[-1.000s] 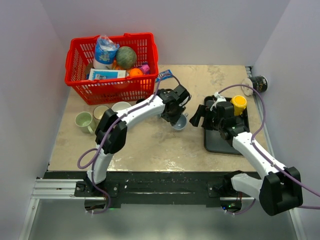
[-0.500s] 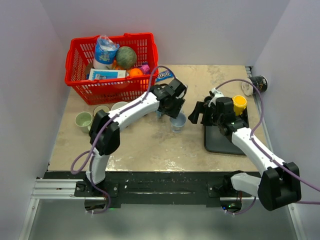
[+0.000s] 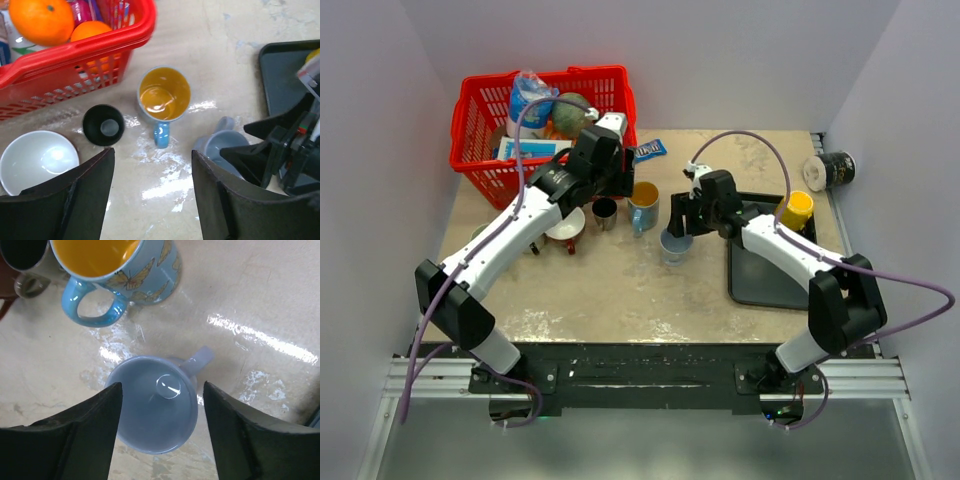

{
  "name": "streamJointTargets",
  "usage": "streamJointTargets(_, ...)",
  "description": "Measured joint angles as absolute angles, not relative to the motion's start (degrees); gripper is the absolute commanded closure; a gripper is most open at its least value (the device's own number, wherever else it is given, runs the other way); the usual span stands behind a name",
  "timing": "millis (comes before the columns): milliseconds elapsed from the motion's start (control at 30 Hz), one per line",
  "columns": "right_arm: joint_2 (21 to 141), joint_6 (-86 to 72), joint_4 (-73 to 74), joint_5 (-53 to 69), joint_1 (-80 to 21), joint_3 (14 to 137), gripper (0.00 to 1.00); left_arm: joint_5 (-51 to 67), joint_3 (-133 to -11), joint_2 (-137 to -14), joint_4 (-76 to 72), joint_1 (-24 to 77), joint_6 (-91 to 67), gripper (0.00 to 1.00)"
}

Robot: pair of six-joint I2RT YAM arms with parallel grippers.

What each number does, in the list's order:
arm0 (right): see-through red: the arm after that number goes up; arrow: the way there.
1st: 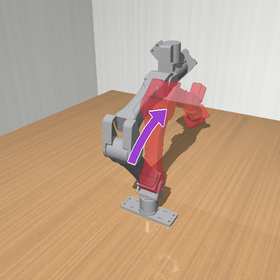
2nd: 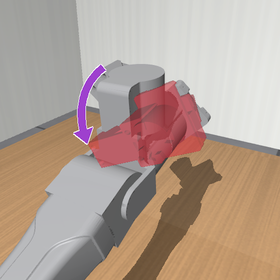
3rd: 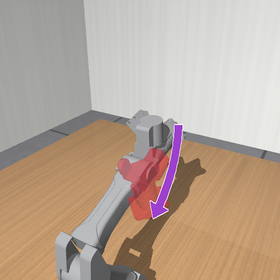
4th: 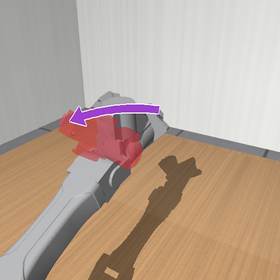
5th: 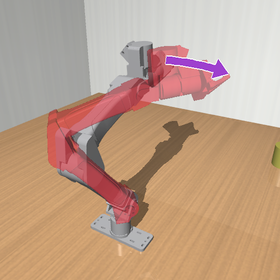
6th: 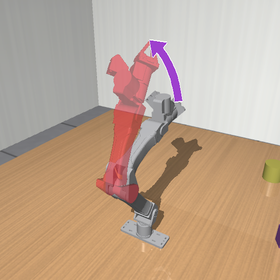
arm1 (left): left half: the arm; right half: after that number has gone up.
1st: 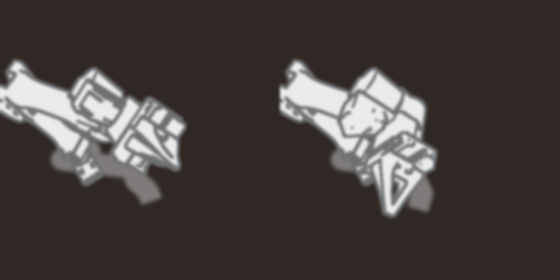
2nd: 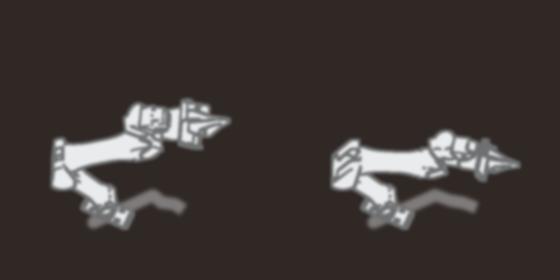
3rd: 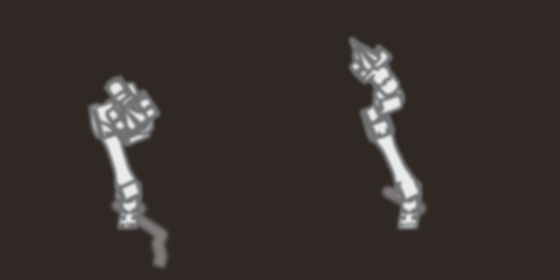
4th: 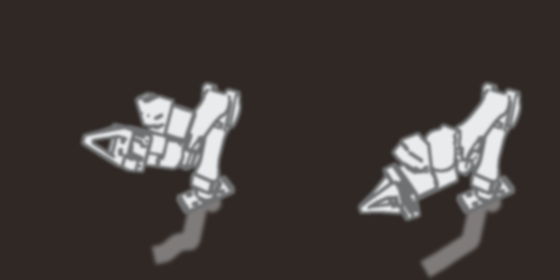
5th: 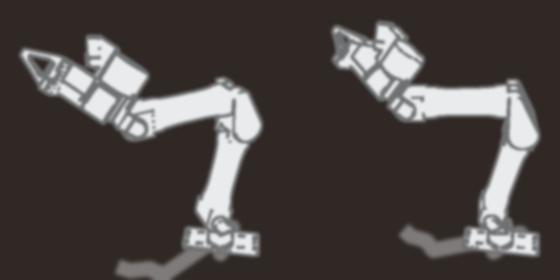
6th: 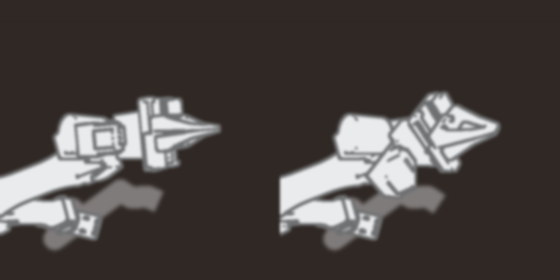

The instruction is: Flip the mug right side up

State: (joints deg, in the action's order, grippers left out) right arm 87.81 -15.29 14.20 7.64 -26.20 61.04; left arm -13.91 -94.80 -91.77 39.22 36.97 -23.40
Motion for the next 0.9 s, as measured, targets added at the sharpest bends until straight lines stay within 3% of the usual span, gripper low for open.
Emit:
streamJointTargets(300, 89.8, -14.0, 20.6, -1.2, -28.3, 63.4, 0.48, -10.7, -87.5, -91.2, 38.3, 30.4, -23.5, 0.31)
streamJointTargets(500, 92.8, -13.8, 22.1, -3.5, -29.2, 64.5, 0.65, -8.9, -87.3, -91.2, 37.7, 28.5, -23.4, 0.3)
streamJointTargets(633, 96.3, -14.4, 22.6, -4.7, -30.0, 65.7, 0.97, -7.8, -87.3, -91.2, 37.4, 27.5, -23.3, 0.3)
streamJointTargets(667, 96.9, -14.7, 22.9, -5.2, -30.2, 66.3, 1.0, -7.7, -87.3, -91.2, 37.3, 27.2, -23.2, 0.3)
streamJointTargets(900, 98.7, -18.1, 24.0, -10.6, -30.9, 69.6, 1.0, -7.0, -87.2, -91.2, 37.3, 25.7, -22.9, 0.29)
